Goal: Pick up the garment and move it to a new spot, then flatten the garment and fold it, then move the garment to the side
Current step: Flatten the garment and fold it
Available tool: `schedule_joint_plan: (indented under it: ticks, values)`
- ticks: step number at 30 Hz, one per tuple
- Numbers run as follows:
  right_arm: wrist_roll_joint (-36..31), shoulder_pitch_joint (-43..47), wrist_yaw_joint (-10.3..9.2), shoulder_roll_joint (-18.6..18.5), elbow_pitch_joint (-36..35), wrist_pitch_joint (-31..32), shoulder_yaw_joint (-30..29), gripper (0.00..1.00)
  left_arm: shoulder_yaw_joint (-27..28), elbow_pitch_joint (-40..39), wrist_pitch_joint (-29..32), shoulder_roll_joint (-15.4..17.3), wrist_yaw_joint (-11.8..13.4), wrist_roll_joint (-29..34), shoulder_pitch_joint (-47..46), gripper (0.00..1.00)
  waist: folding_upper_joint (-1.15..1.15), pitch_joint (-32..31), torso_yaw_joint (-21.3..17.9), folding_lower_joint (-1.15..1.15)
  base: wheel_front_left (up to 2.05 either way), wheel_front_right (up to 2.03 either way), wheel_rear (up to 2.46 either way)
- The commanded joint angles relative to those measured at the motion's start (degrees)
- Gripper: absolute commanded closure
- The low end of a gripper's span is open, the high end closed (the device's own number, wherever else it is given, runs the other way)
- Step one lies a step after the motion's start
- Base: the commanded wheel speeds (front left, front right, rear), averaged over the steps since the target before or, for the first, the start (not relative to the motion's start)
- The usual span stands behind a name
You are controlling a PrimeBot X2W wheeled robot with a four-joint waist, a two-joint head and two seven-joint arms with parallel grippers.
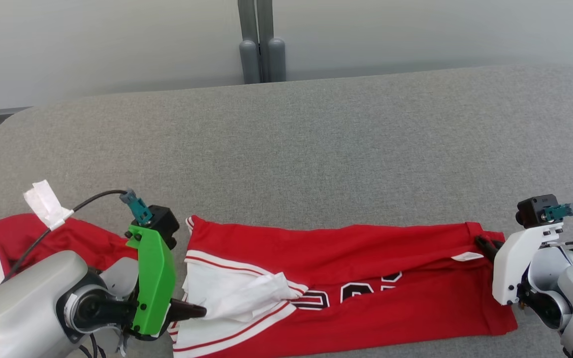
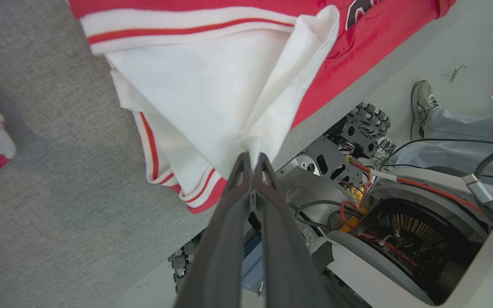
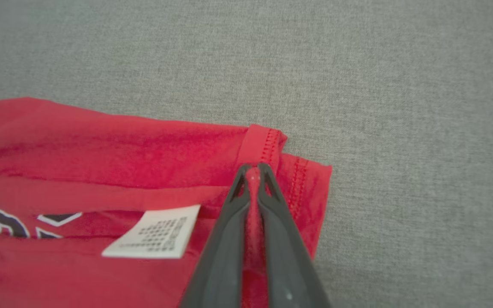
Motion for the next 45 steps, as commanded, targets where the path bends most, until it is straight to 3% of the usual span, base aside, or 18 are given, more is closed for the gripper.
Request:
schedule_joint_plan:
  ticks: [1,2,3,6,17,21,24,28,35,38,42,45]
  values:
    - [0.62,1.09,-0.06,-0.32,-0.41,0.81,0.41,0.25,-0.25,0.61,0.18,-0.52,-0.02,-0.24,1.22,1.0,0.0,-0.06,-0.13,0.0,0.0,0.0,0.0]
    - [0.59,1.29,-0.07,-0.47,-0.66,1.49,0.71,0.04,-0.32,1.06,0.28,-0.77,-0.15,-0.37,1.59,1.0,0.0,-0.13,-0.22,0.0,0.0,0.0,0.0]
    - [0.53,1.37,-0.06,-0.65,-0.83,1.99,0.83,0.0,-0.4,1.49,0.29,-1.0,-0.25,-0.45,1.88,0.85,0.0,-0.22,-0.28,0.0,0.0,0.0,0.0]
    - [0.27,1.81,-0.06,-1.15,-1.36,3.32,0.85,0.0,-0.56,2.89,0.6,-1.61,-0.62,-0.46,2.68,0.0,0.0,-0.62,-0.43,0.0,0.0,0.0,0.0]
    - [-0.35,5.45,-0.06,-3.83,-5.76,4.31,-4.45,0.0,1.0,4.59,-2.99,-0.52,-1.65,1.58,2.4,0.0,0.0,-3.89,-0.21,0.0,0.0,0.0,0.0]
    - [-0.67,7.49,-0.06,-3.04,-9.04,1.21,-9.45,0.0,3.89,2.24,-9.68,1.37,-2.01,3.79,2.14,0.0,0.0,-4.93,0.06,0.0,0.0,0.0,0.0]
    - [-2.02,9.04,-0.05,-1.58,-11.9,-3.12,-14.16,0.0,6.4,0.41,-17.58,3.38,-0.84,7.86,2.36,0.0,0.0,-5.25,0.25,0.0,0.0,0.0,0.0]
    - [-5.64,11.89,-0.05,2.12,-15.92,-10.79,-19.98,0.0,10.07,-2.07,-30.8,5.84,2.81,12.65,5.53,0.0,0.0,-5.44,0.48,0.0,0.0,0.0,0.0]
    - [-11.96,18.54,-0.04,11.14,-19.92,-22.55,-30.3,0.0,17.23,-6.57,-56.37,8.13,12.48,17.01,15.22,0.0,0.0,-5.65,1.74,0.0,0.0,0.0,0.0]
    - [-14.22,21.82,-0.04,14.42,-20.86,-25.2,-33.63,0.0,20.57,-8.01,-60.65,7.66,17.04,18.74,19.66,0.0,0.0,-5.8,2.66,0.0,0.0,0.0,0.0]
    - [-16.27,25.35,-0.04,18.57,-21.87,-26.83,-36.03,0.0,33.66,-11.13,-61.18,1.67,22.5,26.72,29.05,0.0,0.0,-5.68,3.43,0.0,0.0,0.0,0.0]
    - [-16.99,26.25,-0.03,20.49,-22.06,-27.25,-35.44,0.0,44.24,-12.67,-61.22,-6.13,22.44,35.47,39.05,0.0,0.0,-5.48,3.6,0.0,0.0,0.0,0.0]
